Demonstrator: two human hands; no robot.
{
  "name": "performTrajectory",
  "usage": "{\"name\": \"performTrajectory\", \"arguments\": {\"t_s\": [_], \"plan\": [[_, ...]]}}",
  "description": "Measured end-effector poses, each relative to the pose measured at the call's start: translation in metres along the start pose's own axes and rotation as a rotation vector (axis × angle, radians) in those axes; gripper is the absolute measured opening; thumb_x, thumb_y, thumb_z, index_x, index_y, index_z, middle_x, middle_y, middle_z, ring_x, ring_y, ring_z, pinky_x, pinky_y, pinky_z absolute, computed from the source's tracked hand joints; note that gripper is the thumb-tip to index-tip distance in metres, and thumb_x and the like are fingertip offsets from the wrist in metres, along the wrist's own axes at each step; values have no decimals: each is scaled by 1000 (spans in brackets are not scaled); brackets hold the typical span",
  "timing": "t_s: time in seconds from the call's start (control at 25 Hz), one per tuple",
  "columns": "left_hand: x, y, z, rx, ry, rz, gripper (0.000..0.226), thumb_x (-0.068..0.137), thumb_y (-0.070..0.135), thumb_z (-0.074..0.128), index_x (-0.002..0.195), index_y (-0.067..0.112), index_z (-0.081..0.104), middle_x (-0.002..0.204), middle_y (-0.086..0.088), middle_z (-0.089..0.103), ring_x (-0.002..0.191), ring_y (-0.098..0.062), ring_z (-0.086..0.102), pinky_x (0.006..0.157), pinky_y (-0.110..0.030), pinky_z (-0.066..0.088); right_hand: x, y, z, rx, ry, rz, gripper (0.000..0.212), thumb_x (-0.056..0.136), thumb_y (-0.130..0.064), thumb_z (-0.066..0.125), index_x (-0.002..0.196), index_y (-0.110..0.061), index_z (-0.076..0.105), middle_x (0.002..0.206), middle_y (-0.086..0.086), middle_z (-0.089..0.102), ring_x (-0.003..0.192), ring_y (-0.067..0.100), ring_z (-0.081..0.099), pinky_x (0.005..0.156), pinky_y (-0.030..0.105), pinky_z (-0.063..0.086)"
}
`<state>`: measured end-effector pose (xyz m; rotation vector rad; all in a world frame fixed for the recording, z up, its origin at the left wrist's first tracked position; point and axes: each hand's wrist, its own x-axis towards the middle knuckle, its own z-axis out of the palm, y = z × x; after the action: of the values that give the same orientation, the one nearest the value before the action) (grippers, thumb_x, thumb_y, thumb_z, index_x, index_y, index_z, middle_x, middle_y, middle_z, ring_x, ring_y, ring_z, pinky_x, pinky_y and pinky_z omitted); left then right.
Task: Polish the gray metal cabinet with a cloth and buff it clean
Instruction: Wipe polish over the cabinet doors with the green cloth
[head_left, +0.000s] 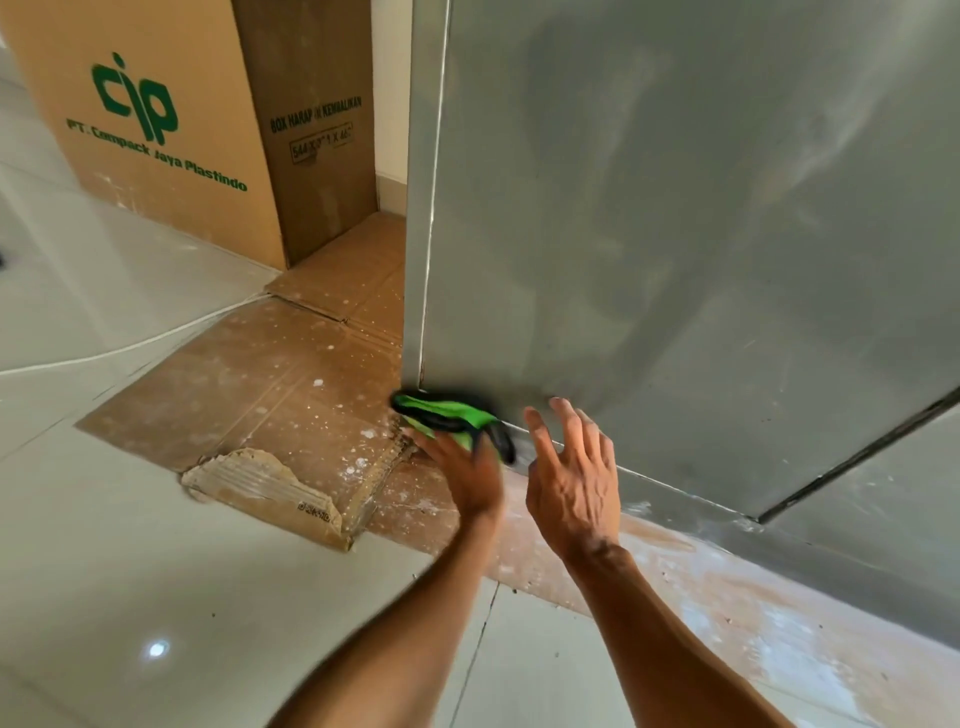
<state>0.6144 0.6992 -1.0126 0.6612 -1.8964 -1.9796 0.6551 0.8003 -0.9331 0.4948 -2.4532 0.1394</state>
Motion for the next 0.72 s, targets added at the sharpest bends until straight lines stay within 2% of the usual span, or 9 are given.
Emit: {"name": "performTrajectory", "arguments": {"t_s": [0.08, 0.2, 0.28, 0.36, 0.4, 0.48, 0.56, 0.64, 0.72], "plan": [[15, 21, -11, -25, 68, -212, 96, 85, 65, 28, 165, 21, -4, 170, -9, -19, 158, -29, -8, 127, -53, 1, -7, 10, 0, 13, -52, 19, 60, 77, 0, 68, 136, -10, 58, 135, 19, 56, 112, 36, 57, 84, 45, 52], [0, 34, -12, 28, 56, -201, 89, 88, 59, 23, 163, 11, 18, 170, -18, 2, 155, -38, 10, 125, -52, 12, -12, 26, -10, 0, -111, 19, 59, 76, -1, 68, 134, -12, 59, 133, 14, 58, 109, 33, 59, 81, 43, 55], [-19, 1, 8, 87, -71, -205, 84, 93, 61, 22, 157, 7, 33, 168, -17, 21, 154, -39, 21, 127, -45, 15, -12, 30, -12, 5, -115, 19, 52, 83, -9, 60, 134, -14, 58, 133, 13, 58, 111, 31, 57, 82, 42, 55], [-43, -16, 30, 142, -126, -252, 100, 85, 85, 34, 159, 18, 31, 167, -6, 27, 153, -31, 30, 126, -41, 25, -14, 31, -13, 20, -122, 57, 42, 92, -20, 54, 134, -16, 57, 132, 12, 58, 112, 30, 56, 82, 41, 55], [-61, -7, 33, 130, -137, -218, 103, 82, 86, 38, 159, 20, 28, 168, -4, 23, 153, -30, 30, 125, -39, 28, -15, 33, -13, 30, -121, 72, 43, 91, -21, 58, 134, -15, 57, 131, 12, 59, 113, 30, 57, 82, 41, 55], [-94, 35, 34, 63, -154, -150, 82, 99, 61, 31, 155, 2, 28, 164, -11, 22, 151, -28, 29, 121, -22, 24, -18, 39, -15, 50, -114, 97, 52, 83, -16, 63, 135, -13, 58, 128, 12, 60, 110, 31, 58, 81, 41, 56], [-115, 52, 45, -14, -158, -131, 54, 110, 44, 28, 143, 3, 37, 153, -16, 41, 143, -27, 41, 97, -8, 34, -26, 47, -21, 64, -67, 162, 50, 82, -12, 62, 132, -11, 61, 119, 10, 63, 104, 30, 60, 74, 39, 56], [-129, 45, 60, 22, -148, -201, 76, 97, 69, 44, 147, 12, 36, 137, -9, 57, 124, -22, 58, 85, -10, 41, -35, 54, -28, 82, -16, 327, 38, 86, -8, 61, 124, -12, 64, 104, 8, 65, 93, 30, 62, 60, 37, 54], [-135, 34, 54, 240, -137, -80, 86, 96, 62, 53, 158, 8, 28, 146, -15, 53, 129, -28, 56, 95, -22, 48, -46, 60, -32, 106, -30, 565, 24, 86, -6, 63, 109, -14, 66, 92, 8, 66, 77, 31, 62, 51, 32, 44]]}}
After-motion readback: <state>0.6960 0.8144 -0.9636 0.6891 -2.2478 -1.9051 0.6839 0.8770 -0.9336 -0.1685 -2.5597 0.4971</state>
